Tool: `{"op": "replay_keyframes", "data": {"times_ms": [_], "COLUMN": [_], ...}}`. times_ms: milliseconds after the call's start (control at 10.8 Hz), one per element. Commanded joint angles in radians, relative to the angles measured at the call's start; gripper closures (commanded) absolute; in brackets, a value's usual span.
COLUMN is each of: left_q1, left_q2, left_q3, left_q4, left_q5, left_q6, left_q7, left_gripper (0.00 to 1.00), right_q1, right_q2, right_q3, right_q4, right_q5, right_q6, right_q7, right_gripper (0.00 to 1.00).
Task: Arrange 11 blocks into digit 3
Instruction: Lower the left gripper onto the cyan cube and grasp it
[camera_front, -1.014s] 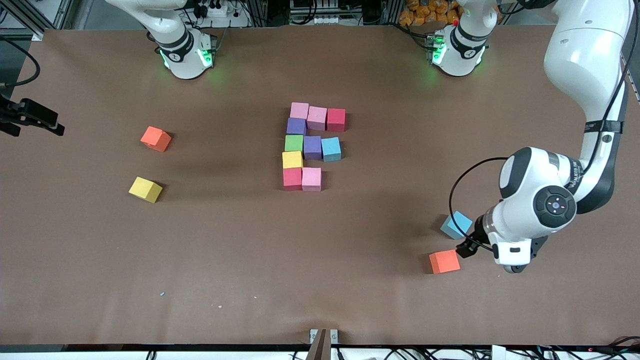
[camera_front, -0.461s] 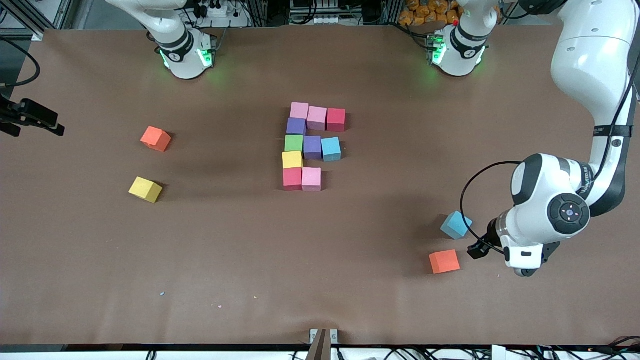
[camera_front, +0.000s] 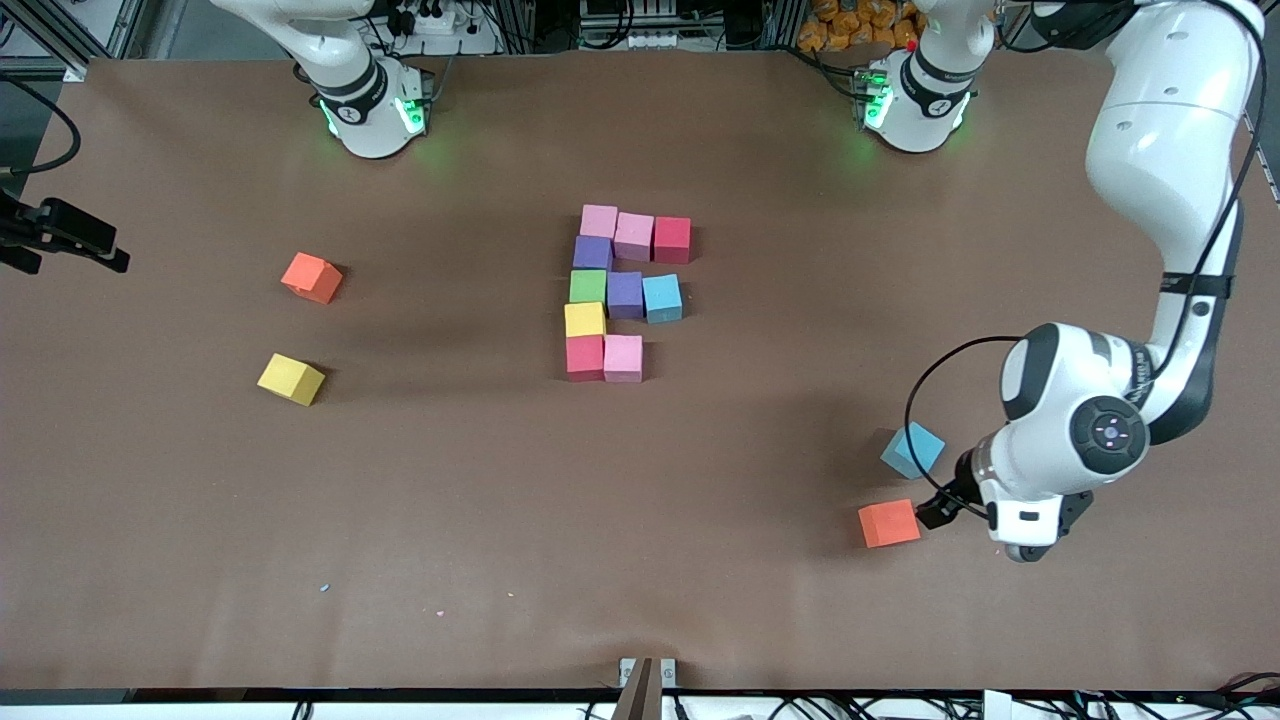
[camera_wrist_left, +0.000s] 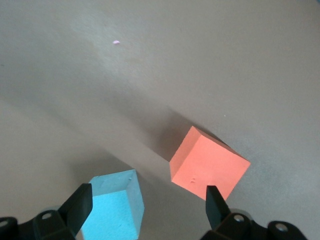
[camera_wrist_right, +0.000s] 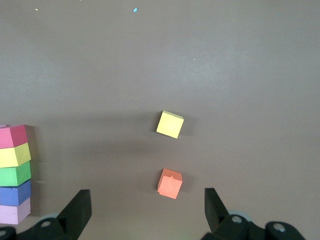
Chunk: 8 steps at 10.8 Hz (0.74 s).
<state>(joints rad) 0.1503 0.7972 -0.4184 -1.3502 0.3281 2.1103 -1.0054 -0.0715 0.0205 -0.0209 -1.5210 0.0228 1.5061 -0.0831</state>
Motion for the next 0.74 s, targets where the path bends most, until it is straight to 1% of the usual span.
{"op": "replay_keyframes", "data": {"times_ms": [0,184,369,645], "left_q1": [-0.003,0.003,0.005,0.022], "left_q2": [0.023,0.024,0.014,-0.007], "left_q3": [-0.002,0.000,0.000,-0.002], "left_q4": [0.002,-0.016,-0.030,-0.067], "left_q5": [0.032,0.067,0.066,0.052], "left_q6": [0.042,0.043,0.033,-0.085], "left_q7": [0.004,0.002,-0.016,-0.021], "left_gripper": [0.00,0.00,0.00,0.00], "right_q1": [0.001,0.001,0.001,0.006], "right_q2": [0.009,0.009,0.009,0.010], "right_q3": [-0.001,-0.001,-0.001,-0.001], "right_q4": [0.019,0.019,0.019,0.019], "right_q5": [0.006,0.006,0.006,0.005], "right_q6": [-0.001,-0.001,-0.001,-0.001], "right_q7": [-0.004,-0.004,-0.004,-0.004], "right_gripper": [0.00,0.00,0.00,0.00]}}
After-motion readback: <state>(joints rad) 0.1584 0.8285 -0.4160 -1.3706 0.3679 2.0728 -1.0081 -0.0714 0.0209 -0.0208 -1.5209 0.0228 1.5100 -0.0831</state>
